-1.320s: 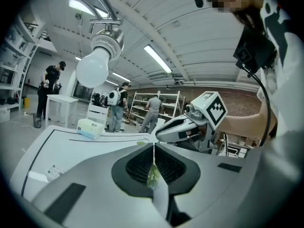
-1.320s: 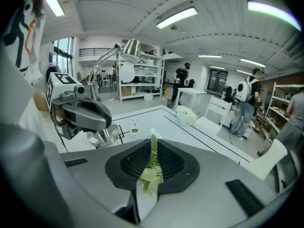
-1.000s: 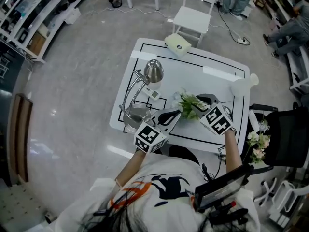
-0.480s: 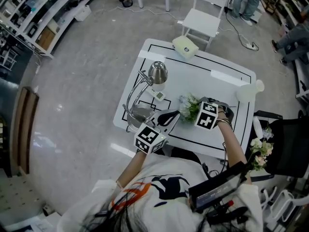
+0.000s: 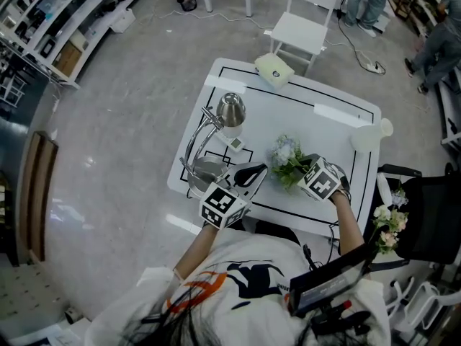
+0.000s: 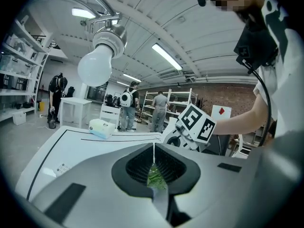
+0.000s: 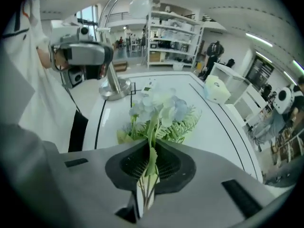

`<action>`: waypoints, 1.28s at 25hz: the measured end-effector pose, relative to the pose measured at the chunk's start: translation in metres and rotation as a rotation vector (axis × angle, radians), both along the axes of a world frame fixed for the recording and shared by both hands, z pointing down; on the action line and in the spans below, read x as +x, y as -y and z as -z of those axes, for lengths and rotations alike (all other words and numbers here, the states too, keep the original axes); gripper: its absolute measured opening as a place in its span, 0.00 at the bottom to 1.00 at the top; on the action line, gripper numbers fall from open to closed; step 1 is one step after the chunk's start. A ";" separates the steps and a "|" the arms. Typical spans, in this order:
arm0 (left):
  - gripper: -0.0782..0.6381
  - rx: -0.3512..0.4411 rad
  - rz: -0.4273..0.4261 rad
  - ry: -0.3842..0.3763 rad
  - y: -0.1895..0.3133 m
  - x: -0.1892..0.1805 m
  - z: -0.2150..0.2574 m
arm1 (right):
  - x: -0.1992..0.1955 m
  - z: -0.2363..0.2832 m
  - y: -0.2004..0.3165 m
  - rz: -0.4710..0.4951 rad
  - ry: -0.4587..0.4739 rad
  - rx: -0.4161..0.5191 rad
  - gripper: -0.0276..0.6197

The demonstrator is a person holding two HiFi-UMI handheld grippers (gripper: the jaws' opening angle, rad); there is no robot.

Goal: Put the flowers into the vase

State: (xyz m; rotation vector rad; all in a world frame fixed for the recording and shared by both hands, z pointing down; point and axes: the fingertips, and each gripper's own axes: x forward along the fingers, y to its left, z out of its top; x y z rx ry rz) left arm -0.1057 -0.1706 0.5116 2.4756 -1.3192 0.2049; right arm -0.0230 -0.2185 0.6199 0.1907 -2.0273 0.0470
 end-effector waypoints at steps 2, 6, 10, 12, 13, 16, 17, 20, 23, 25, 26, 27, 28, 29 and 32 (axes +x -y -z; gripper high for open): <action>0.13 0.003 -0.007 0.001 0.003 0.003 0.000 | 0.001 0.008 0.005 -0.074 0.079 0.008 0.09; 0.13 0.009 -0.029 0.002 0.008 0.013 0.001 | 0.007 0.025 0.010 -0.210 0.212 0.006 0.09; 0.13 0.016 -0.056 0.003 0.014 0.024 0.004 | 0.014 0.043 0.013 -0.323 0.346 0.009 0.09; 0.13 0.021 -0.070 -0.001 0.016 0.030 0.006 | 0.021 0.052 0.016 -0.380 0.404 0.019 0.08; 0.13 0.025 -0.078 -0.004 0.018 0.033 0.007 | 0.025 0.057 0.019 -0.410 0.431 0.026 0.08; 0.13 0.034 -0.100 -0.009 0.021 0.043 0.010 | 0.041 0.072 0.026 -0.503 0.517 0.036 0.08; 0.13 0.035 -0.108 -0.008 0.023 0.047 0.010 | 0.046 0.077 0.028 -0.531 0.547 0.035 0.08; 0.13 0.038 -0.129 -0.003 0.027 0.058 0.011 | 0.062 0.090 0.034 -0.600 0.622 0.034 0.08; 0.13 0.038 -0.145 0.002 0.033 0.068 0.012 | 0.078 0.103 0.040 -0.649 0.670 0.059 0.08; 0.13 0.039 -0.159 0.006 0.037 0.076 0.012 | 0.090 0.114 0.044 -0.677 0.703 0.078 0.08; 0.13 0.041 -0.167 0.009 0.039 0.080 0.012 | 0.096 0.120 0.046 -0.690 0.722 0.087 0.08; 0.13 0.044 -0.176 0.013 0.042 0.085 0.013 | 0.102 0.127 0.048 -0.700 0.743 0.095 0.08; 0.13 0.048 -0.185 0.017 0.045 0.090 0.014 | 0.108 0.135 0.051 -0.710 0.764 0.103 0.08; 0.13 0.052 -0.194 0.019 0.048 0.095 0.016 | 0.114 0.142 0.053 -0.720 0.785 0.111 0.08; 0.13 0.065 -0.229 0.026 0.058 0.115 0.021 | 0.136 0.164 0.061 -0.753 0.839 0.137 0.08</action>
